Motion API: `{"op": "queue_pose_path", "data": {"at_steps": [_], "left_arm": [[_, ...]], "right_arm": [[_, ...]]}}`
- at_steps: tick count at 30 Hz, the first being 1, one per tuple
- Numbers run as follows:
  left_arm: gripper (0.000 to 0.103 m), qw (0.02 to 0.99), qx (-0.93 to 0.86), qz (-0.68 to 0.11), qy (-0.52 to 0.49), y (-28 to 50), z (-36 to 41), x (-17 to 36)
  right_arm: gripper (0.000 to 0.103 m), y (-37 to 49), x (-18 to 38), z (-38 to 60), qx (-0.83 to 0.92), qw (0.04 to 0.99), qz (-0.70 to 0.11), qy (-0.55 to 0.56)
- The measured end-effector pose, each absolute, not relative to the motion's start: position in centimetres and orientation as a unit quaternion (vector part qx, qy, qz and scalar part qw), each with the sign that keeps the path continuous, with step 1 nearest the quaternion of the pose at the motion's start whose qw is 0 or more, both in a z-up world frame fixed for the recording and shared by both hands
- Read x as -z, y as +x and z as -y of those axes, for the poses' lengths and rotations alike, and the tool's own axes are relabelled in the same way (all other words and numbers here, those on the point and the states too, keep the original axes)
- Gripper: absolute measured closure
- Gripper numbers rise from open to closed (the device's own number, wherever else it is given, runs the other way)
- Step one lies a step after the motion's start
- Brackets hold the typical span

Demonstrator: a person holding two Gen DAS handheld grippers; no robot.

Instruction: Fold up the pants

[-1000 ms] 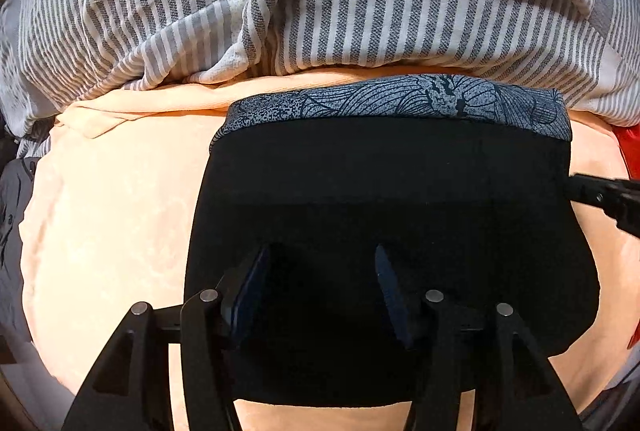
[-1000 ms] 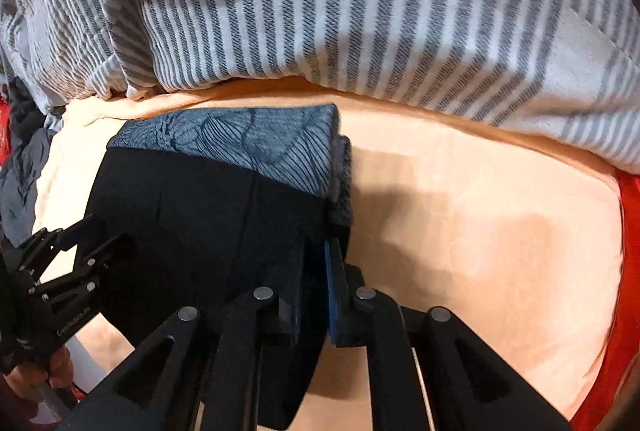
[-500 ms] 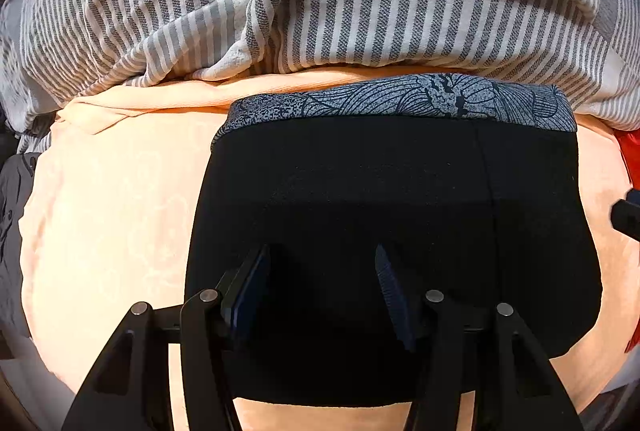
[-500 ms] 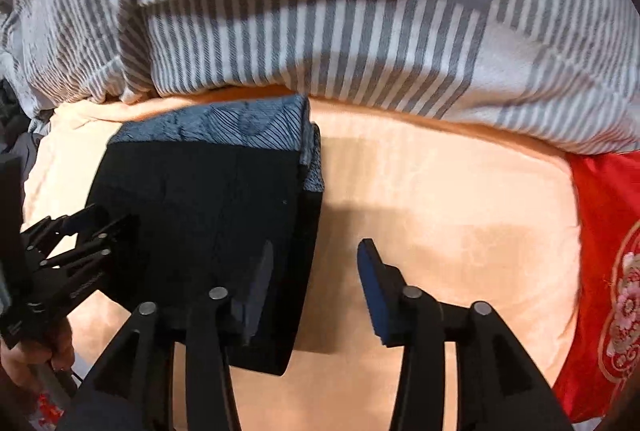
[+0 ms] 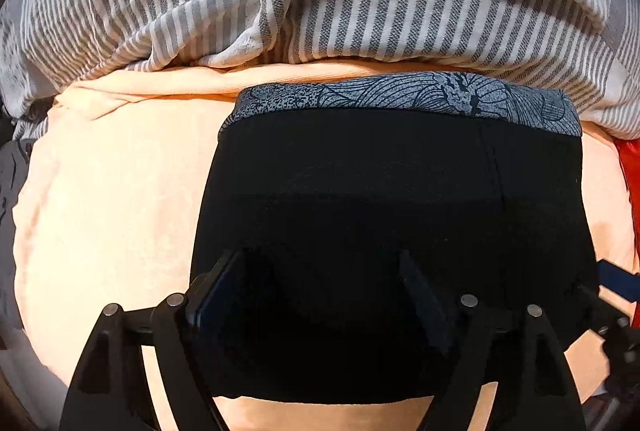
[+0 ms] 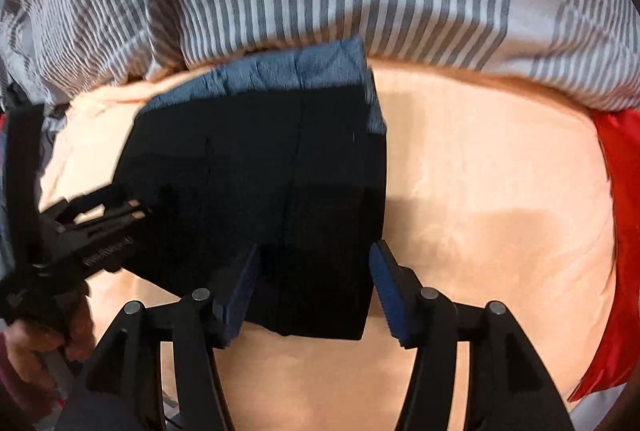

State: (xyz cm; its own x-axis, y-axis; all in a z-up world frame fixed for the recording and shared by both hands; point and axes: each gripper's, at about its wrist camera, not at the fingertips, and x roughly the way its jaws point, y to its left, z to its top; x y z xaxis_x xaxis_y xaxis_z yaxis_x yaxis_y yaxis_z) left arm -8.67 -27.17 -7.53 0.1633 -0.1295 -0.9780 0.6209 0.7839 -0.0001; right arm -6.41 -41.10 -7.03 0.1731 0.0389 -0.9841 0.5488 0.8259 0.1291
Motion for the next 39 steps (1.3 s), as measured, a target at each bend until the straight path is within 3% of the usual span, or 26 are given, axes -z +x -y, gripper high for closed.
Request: {"op": "queue_pose_path", "data": {"at_steps": [21,31,39], "left_arm": [[0.022,0.721,0.265,-0.606,0.207,-8.1,26.1,7.0],[0.022,0.72,0.282,-0.605,0.191,-3.4,23.3,6.1],[0.022,0.654,0.336,-0.667,0.122,0.3,22.2,8.5]], "right_arm": [[0.039,-7.0,7.7,41.7,0.158,0.724,-0.62,0.258],[0.035,-7.4,6.8,42.8,0.151,0.734,-0.609,0.262],[0.031,-8.4,8.7,48.5,0.115,0.719,-0.539,0.423]]}}
